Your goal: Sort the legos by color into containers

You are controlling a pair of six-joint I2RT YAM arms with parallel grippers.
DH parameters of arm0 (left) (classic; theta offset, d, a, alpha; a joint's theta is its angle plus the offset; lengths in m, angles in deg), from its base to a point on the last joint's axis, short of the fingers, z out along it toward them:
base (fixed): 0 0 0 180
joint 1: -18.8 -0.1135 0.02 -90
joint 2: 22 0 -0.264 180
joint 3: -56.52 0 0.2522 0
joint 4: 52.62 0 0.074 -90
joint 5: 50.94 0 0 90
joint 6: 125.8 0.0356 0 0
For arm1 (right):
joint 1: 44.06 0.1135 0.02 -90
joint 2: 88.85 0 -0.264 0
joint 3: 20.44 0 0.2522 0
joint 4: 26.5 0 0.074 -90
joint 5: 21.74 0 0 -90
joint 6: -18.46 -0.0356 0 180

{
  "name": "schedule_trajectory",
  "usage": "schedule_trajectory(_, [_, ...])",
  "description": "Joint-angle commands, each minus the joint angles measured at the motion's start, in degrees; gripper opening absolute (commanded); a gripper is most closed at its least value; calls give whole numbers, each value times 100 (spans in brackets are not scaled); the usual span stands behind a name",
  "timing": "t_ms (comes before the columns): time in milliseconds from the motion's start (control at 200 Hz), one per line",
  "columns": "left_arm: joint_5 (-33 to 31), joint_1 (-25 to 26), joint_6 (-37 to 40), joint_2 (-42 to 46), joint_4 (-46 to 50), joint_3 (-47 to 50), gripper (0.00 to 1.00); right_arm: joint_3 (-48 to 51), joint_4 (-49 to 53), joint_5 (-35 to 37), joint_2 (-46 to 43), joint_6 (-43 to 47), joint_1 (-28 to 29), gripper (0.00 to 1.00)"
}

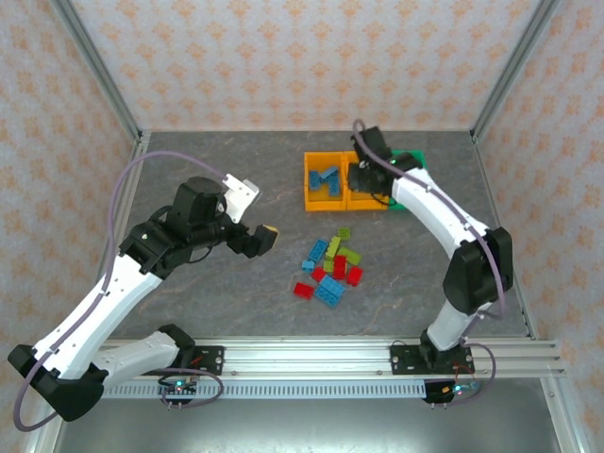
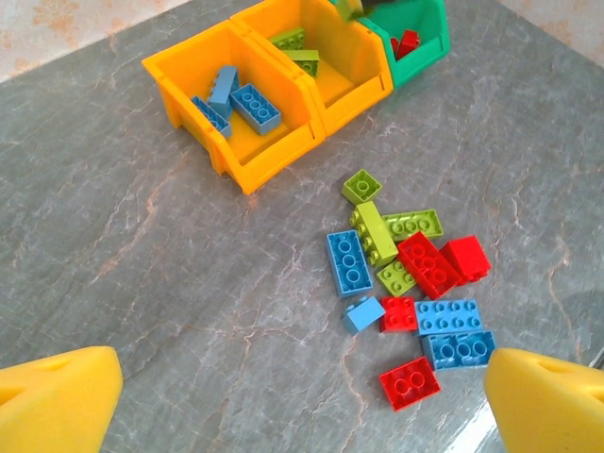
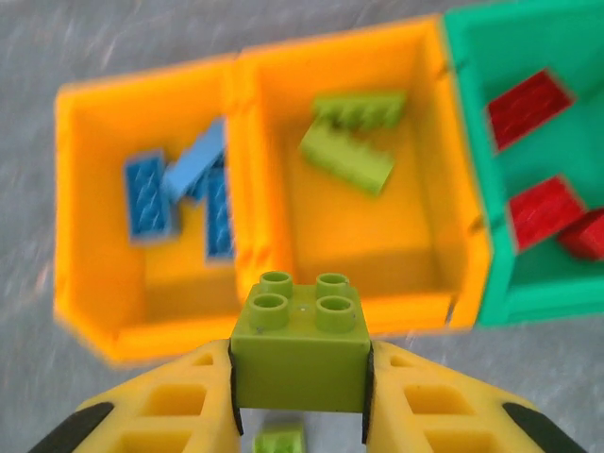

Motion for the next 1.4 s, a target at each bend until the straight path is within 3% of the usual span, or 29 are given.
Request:
schedule_trajectory(0, [-112,79,-719,-248,-192,-34,99,-945,306,-101,995,-199,-291,31])
schedule_trajectory(160, [-265,239,-1293,-632,67,-126,99,-2750,1332,-84,2154,-144,-360,46])
schedule_trajectory(240, [-342,363,-1443,-820,249,-165,99,-3029,1608,-127,2221,-177,-358,54])
schedule_trajectory(460, [-430,618,-2056,-1620,561,-355,92,-1739,1508,-24,882,-561,-353,61])
schedule_trajectory(661, [-223,912,-2270,-3055,800,-930,88,307,1088,143,-1055,-1148,-353,67])
schedule_trajectory(806, [83,982,-2195,-4230,1069,-1652,85,982,1337,175,-1904,-1134,-354,71])
schedule_trajectory(1011, [277,978,-1890,-5481,1508,-2448,73,1375,1690,313,-2488,-1130,-353,72])
schedule_trajectory(1396, [232,976,-1742,-6427,1408,-2999,60,1553,1795,168,-2720,-1265,-357,73])
